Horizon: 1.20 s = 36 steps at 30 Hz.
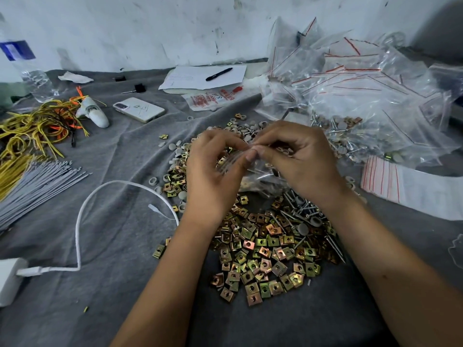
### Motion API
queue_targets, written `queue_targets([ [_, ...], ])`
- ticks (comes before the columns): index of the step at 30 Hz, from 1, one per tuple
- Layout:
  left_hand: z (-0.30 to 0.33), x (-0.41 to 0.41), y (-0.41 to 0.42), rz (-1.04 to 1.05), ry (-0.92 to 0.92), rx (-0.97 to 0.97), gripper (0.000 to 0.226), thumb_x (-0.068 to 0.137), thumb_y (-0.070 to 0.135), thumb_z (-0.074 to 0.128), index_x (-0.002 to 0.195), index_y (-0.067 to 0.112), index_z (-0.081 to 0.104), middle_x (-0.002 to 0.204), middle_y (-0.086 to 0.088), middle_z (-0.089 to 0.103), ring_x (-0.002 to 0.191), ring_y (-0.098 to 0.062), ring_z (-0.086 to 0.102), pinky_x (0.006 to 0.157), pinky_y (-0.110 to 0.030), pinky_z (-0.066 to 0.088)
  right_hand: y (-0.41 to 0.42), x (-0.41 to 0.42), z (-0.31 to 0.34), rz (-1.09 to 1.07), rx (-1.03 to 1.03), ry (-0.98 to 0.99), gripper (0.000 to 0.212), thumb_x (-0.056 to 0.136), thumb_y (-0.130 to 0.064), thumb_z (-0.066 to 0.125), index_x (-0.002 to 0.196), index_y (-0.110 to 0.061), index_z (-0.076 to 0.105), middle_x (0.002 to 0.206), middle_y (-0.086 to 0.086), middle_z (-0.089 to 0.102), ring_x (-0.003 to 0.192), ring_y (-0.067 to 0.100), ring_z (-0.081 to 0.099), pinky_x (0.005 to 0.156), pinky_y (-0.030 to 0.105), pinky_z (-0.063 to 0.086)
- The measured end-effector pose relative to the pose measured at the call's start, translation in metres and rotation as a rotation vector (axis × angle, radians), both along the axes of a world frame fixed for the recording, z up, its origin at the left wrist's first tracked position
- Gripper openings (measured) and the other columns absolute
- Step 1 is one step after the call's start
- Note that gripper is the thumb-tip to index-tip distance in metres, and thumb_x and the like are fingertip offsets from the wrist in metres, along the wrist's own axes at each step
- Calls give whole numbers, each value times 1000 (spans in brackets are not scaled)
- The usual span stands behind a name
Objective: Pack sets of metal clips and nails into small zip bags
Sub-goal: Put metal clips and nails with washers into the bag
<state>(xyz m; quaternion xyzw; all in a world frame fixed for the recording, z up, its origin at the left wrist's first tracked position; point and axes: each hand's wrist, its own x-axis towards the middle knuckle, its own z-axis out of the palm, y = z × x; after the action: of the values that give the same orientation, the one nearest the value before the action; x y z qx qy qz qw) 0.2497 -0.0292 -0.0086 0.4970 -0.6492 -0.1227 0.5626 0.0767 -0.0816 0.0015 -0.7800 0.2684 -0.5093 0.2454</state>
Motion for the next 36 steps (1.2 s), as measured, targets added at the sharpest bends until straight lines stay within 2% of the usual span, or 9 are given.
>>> queue_targets([
  [7, -4, 2, -4, 13, -45, -16, 7, 89, 9, 77, 85, 6, 72, 96, -1, 71, 96, -23, 64, 87, -53, 49, 2, 0, 0, -22, 4, 87, 10, 93, -7, 72, 100, -5, 78, 94, 2, 75, 89, 15, 72, 78, 39, 59],
  [13, -3, 1, -2, -5, 32, 91, 8, 90, 14, 79, 86, 9, 75, 90, -1, 74, 90, -25, 69, 84, -52, 55, 2, -1, 0, -74, -60, 121, 8, 93, -9, 74, 97, -7, 80, 90, -1, 75, 84, 12, 71, 73, 34, 58],
  [15, -2, -1, -1, -16, 128, 179, 7, 91, 15, 78, 90, 9, 75, 88, -2, 75, 83, -18, 74, 78, -41, 62, 1, -2, 1, -96, -61, 109, 8, 93, -10, 74, 98, -9, 80, 90, -3, 75, 83, 11, 71, 72, 32, 58],
  [18, -1, -3, -2, -7, 159, 201, 5, 92, 8, 77, 91, 4, 74, 90, -3, 75, 79, -8, 72, 70, -19, 57, 1, -3, 0, -111, -48, 109, 8, 92, -10, 74, 97, -8, 80, 89, -3, 75, 82, 12, 71, 71, 29, 57],
  [20, -1, -2, -2, -27, 174, 229, 5, 93, 6, 75, 91, 1, 74, 92, -3, 75, 79, -3, 71, 69, -14, 54, 1, -2, 0, -111, -38, 120, 7, 92, -10, 74, 97, -8, 79, 88, -4, 74, 80, 12, 70, 70, 26, 55],
  [24, -1, 1, -3, -44, 175, 267, 5, 93, 7, 75, 89, 3, 74, 92, -5, 75, 83, -16, 73, 75, -28, 60, 2, -3, -1, -108, 3, 130, 7, 92, -9, 74, 97, -7, 79, 87, -3, 74, 79, 12, 70, 70, 25, 54],
  [28, -1, 1, -2, -41, 251, 273, 8, 92, 12, 77, 86, 6, 76, 82, -2, 76, 68, -5, 69, 62, -15, 52, 0, -4, -1, -121, 42, 95, 6, 93, -10, 74, 96, -10, 79, 85, -6, 74, 77, 11, 70, 68, 24, 54],
  [33, -5, 4, -5, -30, 355, 323, 9, 93, 12, 76, 86, 8, 74, 86, -9, 76, 71, -14, 63, 66, -32, 55, -2, -6, -3, -148, 86, 25, 8, 92, -11, 74, 96, -17, 78, 83, -8, 73, 73, 5, 67, 65, 16, 48],
  [36, -5, 3, -4, -36, 332, 308, 9, 93, 12, 76, 84, 10, 74, 86, -6, 76, 74, -13, 65, 69, -34, 57, -2, -6, -3, -143, 106, 13, 8, 92, -11, 74, 95, -18, 78, 82, -8, 73, 72, 7, 68, 64, 19, 50],
])
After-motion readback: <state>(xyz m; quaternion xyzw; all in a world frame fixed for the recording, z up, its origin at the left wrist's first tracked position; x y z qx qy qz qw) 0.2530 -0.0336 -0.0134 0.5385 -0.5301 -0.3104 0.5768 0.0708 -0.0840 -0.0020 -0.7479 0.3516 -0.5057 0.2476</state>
